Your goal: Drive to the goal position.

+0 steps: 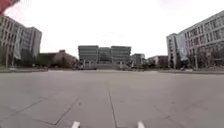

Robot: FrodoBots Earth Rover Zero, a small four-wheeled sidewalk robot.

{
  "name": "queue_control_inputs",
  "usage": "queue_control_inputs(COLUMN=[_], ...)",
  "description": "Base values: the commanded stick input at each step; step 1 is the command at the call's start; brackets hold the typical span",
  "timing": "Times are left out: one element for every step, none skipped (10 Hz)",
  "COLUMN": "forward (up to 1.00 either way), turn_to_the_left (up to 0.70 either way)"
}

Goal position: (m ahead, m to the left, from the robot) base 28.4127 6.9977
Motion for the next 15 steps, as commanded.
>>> queue_control_inputs(forward=[0.6, 0.6, 0.6, 0.6, 0.6, 0.6, 0.6, 0.6, 0.6, 0.6, 0.6, 0.6, 0.6, 0.6, 0.6], turn_to_the_left=[0.0, 0.0, 0.0, 0.0, 0.0, 0.0, 0.0, 0.0, 0.0, 0.0, 0.0, 0.0, 0.0, 0.0, 0.0])
